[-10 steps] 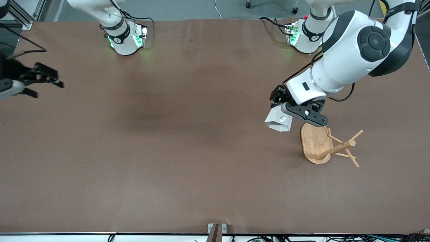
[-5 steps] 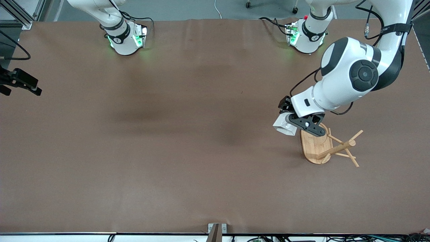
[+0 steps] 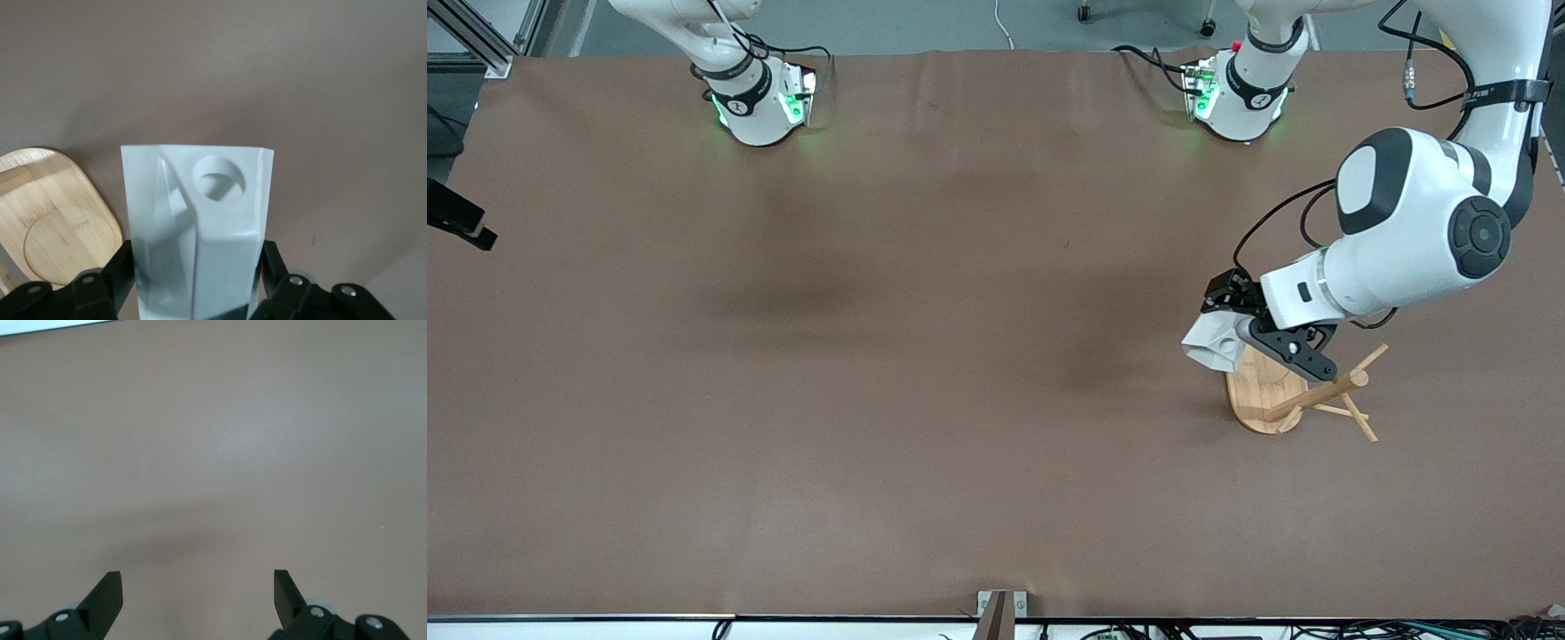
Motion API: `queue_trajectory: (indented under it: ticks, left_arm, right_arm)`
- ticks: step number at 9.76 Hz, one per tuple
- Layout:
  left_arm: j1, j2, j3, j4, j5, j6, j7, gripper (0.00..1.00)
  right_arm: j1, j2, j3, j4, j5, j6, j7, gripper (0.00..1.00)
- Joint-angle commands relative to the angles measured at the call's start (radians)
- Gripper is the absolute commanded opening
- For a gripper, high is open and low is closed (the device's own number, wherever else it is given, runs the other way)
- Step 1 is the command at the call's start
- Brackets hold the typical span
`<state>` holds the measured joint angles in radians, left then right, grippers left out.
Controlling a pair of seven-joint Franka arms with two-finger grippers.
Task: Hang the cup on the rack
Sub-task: 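Carry the cup with the left gripper over the wooden rack, then lower the cup handle onto a rack peg with the left gripper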
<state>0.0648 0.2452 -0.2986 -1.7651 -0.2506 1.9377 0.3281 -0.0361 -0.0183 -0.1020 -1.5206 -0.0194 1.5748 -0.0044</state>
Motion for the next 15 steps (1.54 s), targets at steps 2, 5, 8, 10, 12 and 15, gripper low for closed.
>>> queue_trajectory:
  ticks: [2, 5, 8, 10, 12, 15]
  left_arm:
    - [0.000, -0.001, 0.045, -0.056, -0.021, 0.014, 0.014, 0.01]
    - [0.003, 0.000, 0.069, -0.053, -0.025, 0.006, 0.016, 0.01]
    - [0.024, 0.015, 0.076, -0.051, -0.042, 0.006, 0.019, 0.01]
    - [0.024, 0.022, 0.093, -0.051, -0.045, 0.007, 0.025, 0.01]
    - [0.024, 0.028, 0.104, -0.051, -0.052, 0.007, 0.028, 0.01]
    - [0.024, 0.037, 0.124, -0.053, -0.056, 0.007, 0.075, 0.01]
  right_arm:
    - [-0.002, 0.006, 0.015, 0.023, -0.076, -0.068, -0.003, 1.00]
    - [-0.002, 0.006, 0.018, 0.023, -0.071, -0.070, 0.006, 1.00]
    - [-0.004, 0.006, 0.018, 0.023, -0.070, -0.068, 0.004, 1.00]
    - [0.001, 0.006, 0.018, 0.022, -0.070, -0.070, 0.014, 1.00]
    - [0.001, 0.006, 0.018, 0.019, -0.065, -0.068, 0.043, 1.00]
    - [-0.002, 0.006, 0.018, 0.014, -0.033, -0.070, 0.070, 1.00]
